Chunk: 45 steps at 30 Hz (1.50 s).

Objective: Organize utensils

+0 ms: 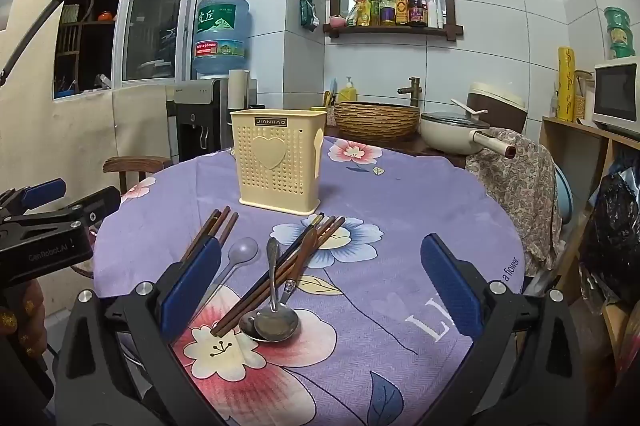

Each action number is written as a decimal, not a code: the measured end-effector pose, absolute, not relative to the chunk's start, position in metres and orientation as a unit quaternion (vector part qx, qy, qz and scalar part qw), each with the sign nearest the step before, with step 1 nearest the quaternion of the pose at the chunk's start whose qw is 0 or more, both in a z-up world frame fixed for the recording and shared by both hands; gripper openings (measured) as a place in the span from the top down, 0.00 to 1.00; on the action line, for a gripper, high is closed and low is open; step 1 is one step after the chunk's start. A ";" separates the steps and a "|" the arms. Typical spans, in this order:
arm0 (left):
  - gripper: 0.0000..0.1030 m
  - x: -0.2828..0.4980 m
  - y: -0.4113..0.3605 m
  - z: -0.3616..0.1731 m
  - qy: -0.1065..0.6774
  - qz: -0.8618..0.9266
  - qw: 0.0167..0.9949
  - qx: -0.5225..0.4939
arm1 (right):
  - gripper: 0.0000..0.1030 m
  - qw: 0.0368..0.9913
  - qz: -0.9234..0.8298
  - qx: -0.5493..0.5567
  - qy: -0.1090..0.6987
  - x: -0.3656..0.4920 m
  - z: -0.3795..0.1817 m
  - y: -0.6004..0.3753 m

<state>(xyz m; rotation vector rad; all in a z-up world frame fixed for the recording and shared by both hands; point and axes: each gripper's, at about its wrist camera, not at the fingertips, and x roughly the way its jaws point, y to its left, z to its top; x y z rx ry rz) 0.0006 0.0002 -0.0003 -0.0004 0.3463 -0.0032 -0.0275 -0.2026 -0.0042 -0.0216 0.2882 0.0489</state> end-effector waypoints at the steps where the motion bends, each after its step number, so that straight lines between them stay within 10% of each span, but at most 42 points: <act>1: 0.06 0.000 0.000 0.000 0.171 -0.001 0.985 -0.001 | 0.05 0.989 0.024 -0.010 0.145 -0.027 -0.004 -0.203; 45: 0.06 -0.001 -0.003 -0.002 0.172 0.001 0.985 0.003 | 0.05 0.988 0.021 -0.001 0.151 -0.026 -0.004 -0.207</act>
